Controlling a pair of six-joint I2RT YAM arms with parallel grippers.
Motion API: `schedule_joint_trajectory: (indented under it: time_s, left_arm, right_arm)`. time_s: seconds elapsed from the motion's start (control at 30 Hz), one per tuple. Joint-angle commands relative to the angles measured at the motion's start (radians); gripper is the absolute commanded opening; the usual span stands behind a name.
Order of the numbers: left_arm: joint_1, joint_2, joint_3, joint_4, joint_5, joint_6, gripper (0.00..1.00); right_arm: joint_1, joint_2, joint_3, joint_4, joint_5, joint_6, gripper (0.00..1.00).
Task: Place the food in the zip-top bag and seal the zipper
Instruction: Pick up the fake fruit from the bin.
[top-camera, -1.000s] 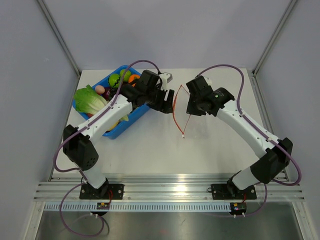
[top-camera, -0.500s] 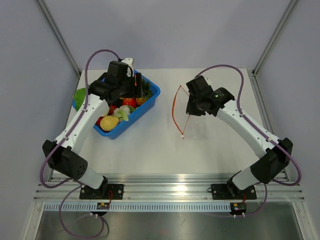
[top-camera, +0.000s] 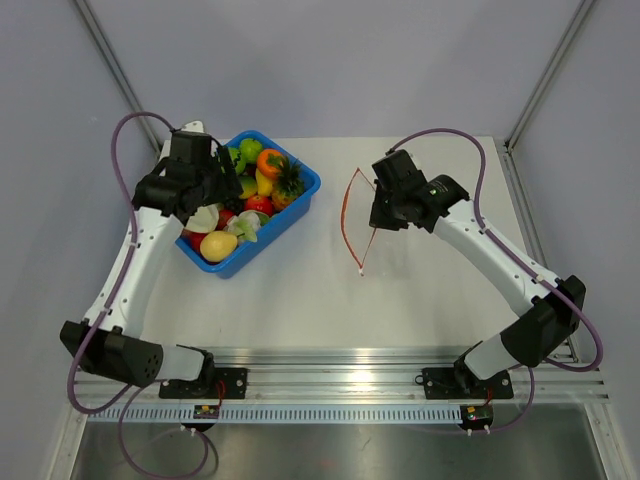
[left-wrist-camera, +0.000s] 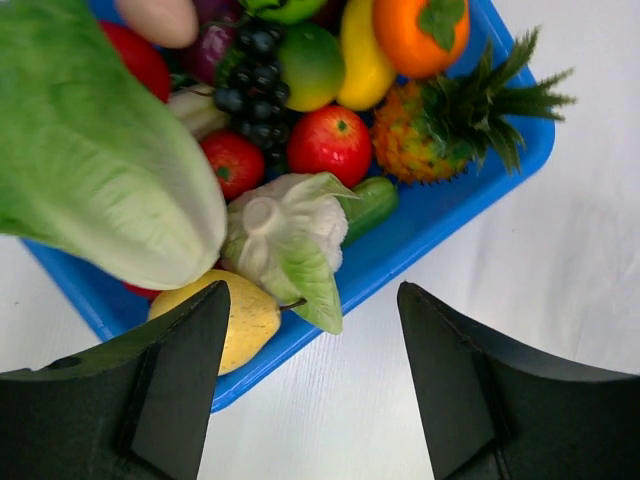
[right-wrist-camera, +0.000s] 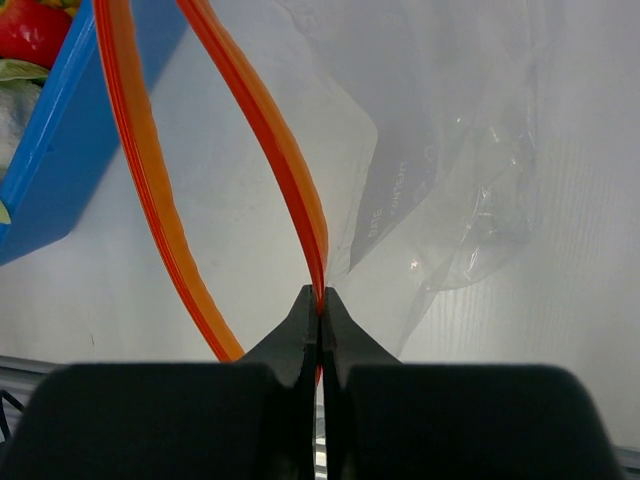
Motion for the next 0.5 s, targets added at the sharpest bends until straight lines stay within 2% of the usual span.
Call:
schedule_joint_trajectory:
  time_s: [0.0, 0.07, 0.1, 0.17, 0.3, 0.33, 0.47]
  left_arm:
    - [0.044, -0.071, -0.006, -0.014, -0.117, -0.076, 0.72]
    - [0.084, -0.076, -0.007, -0.037, -0.147, -0.097, 0.73]
    - [0.117, -0.074, -0.007, -0.048, -0.156, -0.123, 0.79]
    - [0.157, -0.065, -0.007, -0.071, -0.140, -0.140, 0.79]
    - [0.269, -0.041, -0.029, -0.056, -0.030, -0.160, 0.79]
    - [0.277, -0.031, -0.032, -0.050, 0.016, -0.157, 0.80]
    - [0.277, -0.033, -0.063, -0.033, 0.026, -0.163, 0.80]
  right_arm:
    - [0.004, -0.012, 0.016, 0.046, -0.016, -0.019, 0.00]
    - [0.003, -0.015, 0.014, 0.048, -0.019, -0.022, 0.00]
    - [0.004, -0.015, 0.014, 0.048, -0.019, -0.024, 0.00]
    - [0.004, -0.018, 0.009, 0.051, -0.022, -0.027, 0.00]
    - [0.003, -0.024, 0.003, 0.052, -0.027, -0.031, 0.00]
    - [0.004, -0.027, 0.002, 0.054, -0.027, -0.033, 0.00]
    - [0.003, -0.036, -0.009, 0.057, -0.028, -0.031, 0.00]
